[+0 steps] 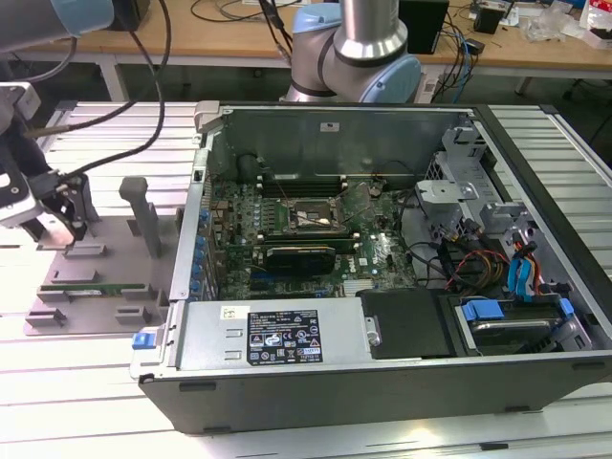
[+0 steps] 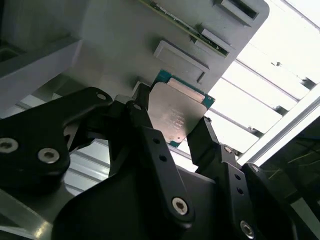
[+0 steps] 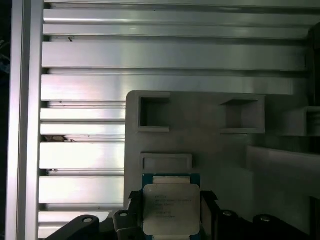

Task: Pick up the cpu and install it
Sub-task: 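Pick up the cpu and move it towards the insertion slot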

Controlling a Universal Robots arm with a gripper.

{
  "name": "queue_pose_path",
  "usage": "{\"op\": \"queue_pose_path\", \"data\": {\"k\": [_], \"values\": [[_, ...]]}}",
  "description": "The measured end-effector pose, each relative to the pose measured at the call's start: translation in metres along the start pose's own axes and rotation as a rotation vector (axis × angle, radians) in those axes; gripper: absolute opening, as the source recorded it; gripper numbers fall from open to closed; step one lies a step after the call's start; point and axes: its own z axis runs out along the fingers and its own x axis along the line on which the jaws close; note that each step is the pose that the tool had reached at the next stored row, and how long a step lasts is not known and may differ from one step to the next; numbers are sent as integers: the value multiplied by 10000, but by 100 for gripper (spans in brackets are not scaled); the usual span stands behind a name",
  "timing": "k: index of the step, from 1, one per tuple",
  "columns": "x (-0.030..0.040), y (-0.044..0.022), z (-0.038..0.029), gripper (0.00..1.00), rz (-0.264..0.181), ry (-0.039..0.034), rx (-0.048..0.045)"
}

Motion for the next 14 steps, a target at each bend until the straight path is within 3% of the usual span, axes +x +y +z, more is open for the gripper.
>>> {"op": "queue_pose_path", "data": {"k": [7, 14], "values": [[-4, 6, -157, 55, 1, 0, 0], [-7, 11, -259, 55, 0, 0, -1]]}}
